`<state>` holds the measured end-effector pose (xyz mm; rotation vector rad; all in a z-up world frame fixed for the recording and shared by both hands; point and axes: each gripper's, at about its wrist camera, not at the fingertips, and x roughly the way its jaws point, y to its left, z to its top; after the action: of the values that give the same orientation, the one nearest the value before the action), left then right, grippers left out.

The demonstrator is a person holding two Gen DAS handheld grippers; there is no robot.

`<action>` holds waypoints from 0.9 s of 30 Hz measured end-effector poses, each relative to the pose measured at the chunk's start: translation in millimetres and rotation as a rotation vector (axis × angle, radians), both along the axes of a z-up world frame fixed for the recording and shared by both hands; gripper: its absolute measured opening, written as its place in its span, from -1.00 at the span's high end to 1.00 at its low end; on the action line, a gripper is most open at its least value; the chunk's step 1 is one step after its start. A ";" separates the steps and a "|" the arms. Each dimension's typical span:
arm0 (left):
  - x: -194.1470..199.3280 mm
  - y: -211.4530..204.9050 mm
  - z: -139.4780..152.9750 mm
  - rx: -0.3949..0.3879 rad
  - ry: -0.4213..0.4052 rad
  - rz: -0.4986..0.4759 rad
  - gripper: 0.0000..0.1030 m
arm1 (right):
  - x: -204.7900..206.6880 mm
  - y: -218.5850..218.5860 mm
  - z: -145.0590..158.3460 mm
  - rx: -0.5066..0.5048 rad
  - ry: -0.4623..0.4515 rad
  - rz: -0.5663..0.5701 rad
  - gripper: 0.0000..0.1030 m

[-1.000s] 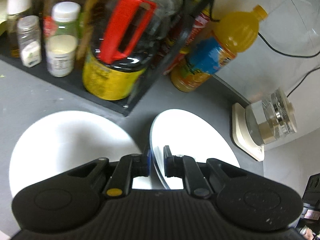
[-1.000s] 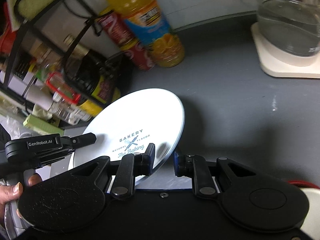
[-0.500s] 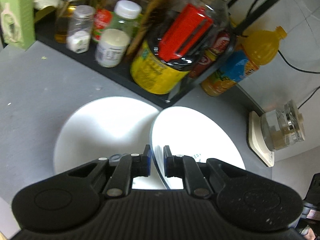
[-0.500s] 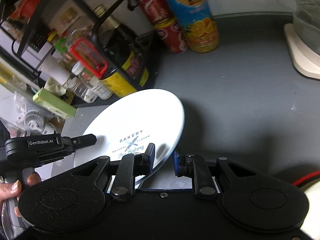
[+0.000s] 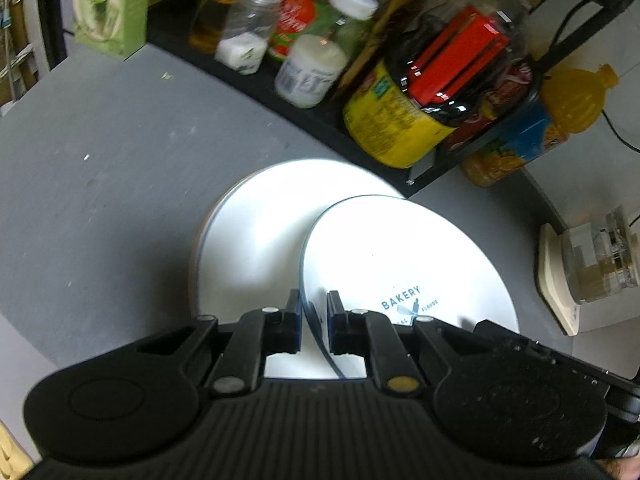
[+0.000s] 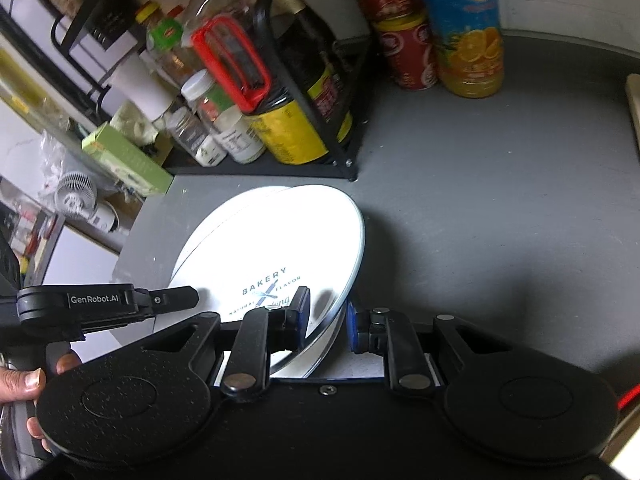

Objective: Organize plates and bowls
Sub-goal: 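Carry the 'BAKERY' plate with both tools toward the plate stack, then lower the 'BAKERY' plate onto the plate stack with both tools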

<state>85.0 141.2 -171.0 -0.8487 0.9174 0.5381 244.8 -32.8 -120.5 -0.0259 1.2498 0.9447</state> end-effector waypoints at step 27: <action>9.8 4.2 -32.4 0.015 0.097 -0.037 0.72 | -11.1 17.0 -17.9 -0.084 -0.032 -0.009 0.85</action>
<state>94.8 145.4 -203.4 -0.7965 1.0144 0.5572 233.7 -15.8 -138.3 -0.1011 1.2583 0.8808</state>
